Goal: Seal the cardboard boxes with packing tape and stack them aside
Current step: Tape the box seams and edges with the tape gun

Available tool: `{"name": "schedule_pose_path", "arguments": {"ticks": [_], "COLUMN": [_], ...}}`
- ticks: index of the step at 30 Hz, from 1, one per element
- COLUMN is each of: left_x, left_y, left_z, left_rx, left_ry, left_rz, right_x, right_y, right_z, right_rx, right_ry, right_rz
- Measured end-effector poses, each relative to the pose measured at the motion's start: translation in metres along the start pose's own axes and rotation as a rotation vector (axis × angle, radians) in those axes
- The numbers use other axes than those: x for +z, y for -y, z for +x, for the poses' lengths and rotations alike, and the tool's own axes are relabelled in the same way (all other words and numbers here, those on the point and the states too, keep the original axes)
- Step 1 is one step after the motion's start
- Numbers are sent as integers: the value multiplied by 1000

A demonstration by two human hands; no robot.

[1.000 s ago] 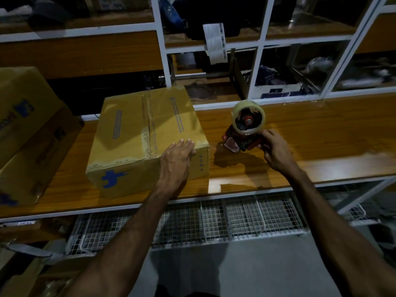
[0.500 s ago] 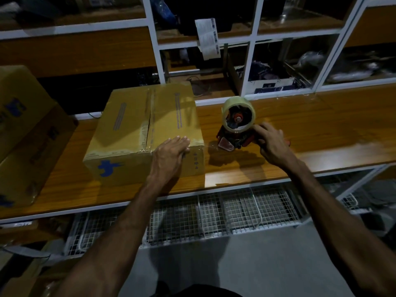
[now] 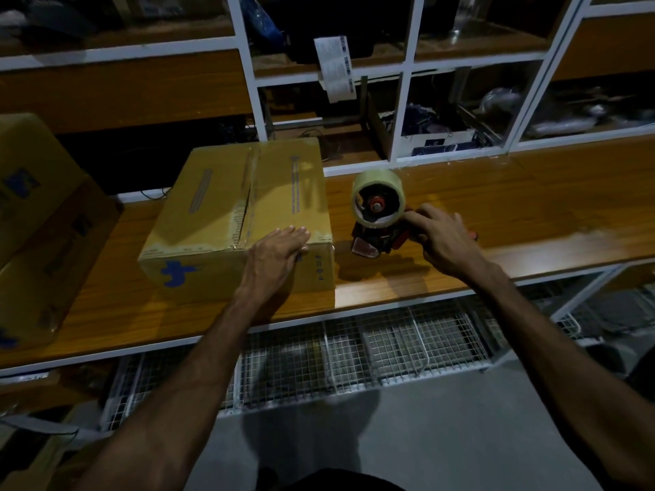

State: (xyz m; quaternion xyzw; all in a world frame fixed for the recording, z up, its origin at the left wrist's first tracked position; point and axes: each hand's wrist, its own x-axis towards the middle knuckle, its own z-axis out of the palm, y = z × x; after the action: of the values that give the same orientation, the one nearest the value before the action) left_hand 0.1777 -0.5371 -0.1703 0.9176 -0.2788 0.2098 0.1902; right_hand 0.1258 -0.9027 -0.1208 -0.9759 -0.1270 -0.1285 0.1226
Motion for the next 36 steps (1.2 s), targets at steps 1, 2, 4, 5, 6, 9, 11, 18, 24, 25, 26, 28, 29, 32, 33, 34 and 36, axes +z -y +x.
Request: {"name": "schedule_pose_path", "arguments": {"ticks": [1,2,4,5,6,9,11,18,24,25,26,28,29,32,33,34,36], "left_x": [0,1,1,1,1,0,-1,-3,0,1,1,0,0,1,1,1,0], "left_y": [0,0,0,-1,-2,-5,-7,-7,-5,-6,-8,-10,-13,-24,-28,-32,-36], "left_z": [0,-1,-1,-1,-2,-1,-1,-2,-5,-5,-5,-3,-3,-3,-3,-4,-4], "left_rx": [-3,-6,-10,-11,-12,-31,-36,-56,-68,-71,-76,-95,-107,-133,-137,-141,-154], "left_ry": [2,3,6,7,7,-6,-3,17,7,14,20,35,41,43,41,40,47], "left_rz": [-11,-25,-34,-31,-29,-35,-37,-48,-40,-37,-32,-23,-15,41,62,81,109], "right_x": [1,4,10,13,14,16,20,13,32,39,44,53,57,66,74,80,94], "right_y": [8,15,27,30,33,41,47,23,-29,-30,-29,-22,-19,-1,1,5,8], "right_z": [-1,-2,-7,-9,-11,-7,-1,17,-25,-24,-21,-10,-3,25,35,44,61], "right_rx": [1,13,69,99,124,156,130,83,396,433,458,515,558,736,797,846,934], "right_ry": [12,33,77,85,81,67,71,147,112,83,56,20,19,76,81,90,88], "right_rz": [-52,-93,-142,-150,-151,-159,-164,-344,-18,78,192,453,564,749,809,872,986]}}
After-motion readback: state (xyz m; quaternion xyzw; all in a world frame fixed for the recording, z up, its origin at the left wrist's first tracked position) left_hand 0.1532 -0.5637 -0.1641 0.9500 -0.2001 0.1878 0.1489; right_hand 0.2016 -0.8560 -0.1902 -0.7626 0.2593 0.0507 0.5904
